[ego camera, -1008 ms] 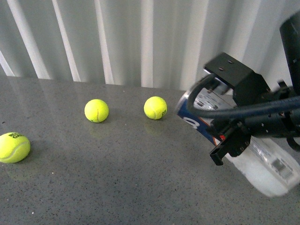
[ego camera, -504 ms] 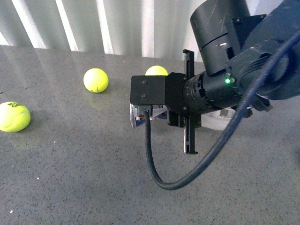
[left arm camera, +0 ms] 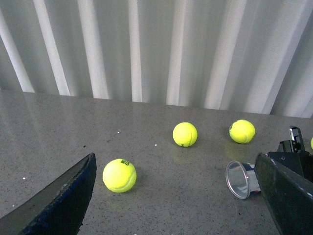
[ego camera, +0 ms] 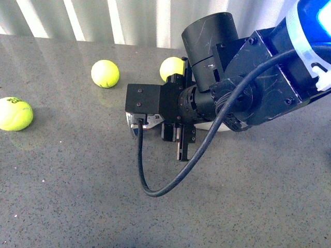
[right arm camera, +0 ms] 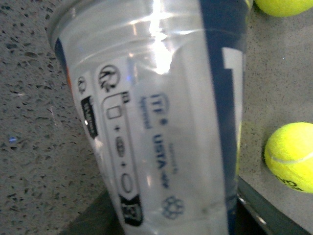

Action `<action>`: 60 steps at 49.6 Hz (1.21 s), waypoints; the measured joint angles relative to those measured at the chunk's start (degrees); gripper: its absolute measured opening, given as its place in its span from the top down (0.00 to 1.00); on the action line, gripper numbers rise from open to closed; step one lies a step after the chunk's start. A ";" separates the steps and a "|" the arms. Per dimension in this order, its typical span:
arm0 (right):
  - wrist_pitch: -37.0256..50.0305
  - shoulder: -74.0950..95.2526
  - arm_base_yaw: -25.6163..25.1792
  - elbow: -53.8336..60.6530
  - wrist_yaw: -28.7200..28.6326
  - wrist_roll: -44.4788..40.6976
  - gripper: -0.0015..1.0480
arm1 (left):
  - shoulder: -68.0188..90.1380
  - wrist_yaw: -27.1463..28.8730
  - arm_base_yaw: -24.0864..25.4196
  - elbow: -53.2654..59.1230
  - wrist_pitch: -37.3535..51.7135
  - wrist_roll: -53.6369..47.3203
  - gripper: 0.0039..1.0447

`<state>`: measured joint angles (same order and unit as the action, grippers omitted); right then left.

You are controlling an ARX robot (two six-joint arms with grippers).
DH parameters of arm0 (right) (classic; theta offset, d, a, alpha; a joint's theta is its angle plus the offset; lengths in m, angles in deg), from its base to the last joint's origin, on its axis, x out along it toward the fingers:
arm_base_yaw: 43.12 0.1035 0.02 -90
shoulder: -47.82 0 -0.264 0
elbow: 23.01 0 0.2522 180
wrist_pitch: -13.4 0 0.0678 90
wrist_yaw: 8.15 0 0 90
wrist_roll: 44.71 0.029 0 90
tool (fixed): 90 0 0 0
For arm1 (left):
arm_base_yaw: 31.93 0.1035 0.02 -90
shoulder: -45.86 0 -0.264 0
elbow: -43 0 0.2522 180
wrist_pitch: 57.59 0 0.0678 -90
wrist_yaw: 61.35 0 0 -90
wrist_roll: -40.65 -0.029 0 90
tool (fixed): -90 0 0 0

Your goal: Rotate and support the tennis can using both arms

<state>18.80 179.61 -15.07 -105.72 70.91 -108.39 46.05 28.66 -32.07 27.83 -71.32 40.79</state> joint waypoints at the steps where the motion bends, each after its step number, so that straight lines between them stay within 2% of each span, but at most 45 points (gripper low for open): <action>1: 0.00 0.00 0.02 0.13 -0.20 0.26 0.52 | 0.00 0.00 0.00 0.00 0.00 0.00 0.06; 14: 1.53 -3.76 0.00 4.15 -2.10 8.74 0.05 | 0.00 0.00 0.00 0.00 0.00 0.00 0.06; 17: 1.49 -6.32 0.00 5.20 -2.54 10.49 0.08 | 0.00 -0.02 0.00 0.00 0.00 0.00 0.06; 27: 1.68 -14.08 -0.07 9.33 -3.78 17.09 0.07 | 0.00 0.00 0.00 0.00 0.00 0.00 0.06; 33: 3.91 -21.70 -0.87 13.77 -4.55 25.97 0.07 | 0.00 0.00 0.00 0.00 0.00 0.00 0.06; 37: 6.25 -27.56 -2.21 16.96 -2.01 33.35 0.07 | 0.00 0.00 0.00 0.00 0.00 0.00 0.06; 43: 6.73 -40.35 -7.58 24.35 6.43 50.03 0.07 | 0.00 0.00 0.00 0.00 0.00 0.00 0.06; 45: 5.25 -46.80 -11.06 28.98 10.25 56.89 0.07 | 0.00 -0.02 0.00 0.00 0.00 0.00 0.06; 49: 0.48 -57.70 -17.46 36.94 13.27 66.82 0.07 | 0.00 0.00 0.00 0.00 0.00 0.00 0.06; 52: -3.02 -65.55 -21.79 42.29 13.92 70.90 0.07 | 0.00 0.00 0.00 0.00 0.00 0.00 0.06; 55: -3.89 -70.12 -23.69 45.16 14.58 73.57 0.07 | 0.00 0.04 0.00 0.00 0.00 0.00 0.06; 60: -3.91 -72.28 -24.15 45.51 14.10 75.17 0.07 | -0.07 -0.09 0.00 0.00 0.00 0.00 0.06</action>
<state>14.88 107.33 -39.22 -60.21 85.01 -33.22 45.98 28.57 -32.07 27.83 -71.32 40.79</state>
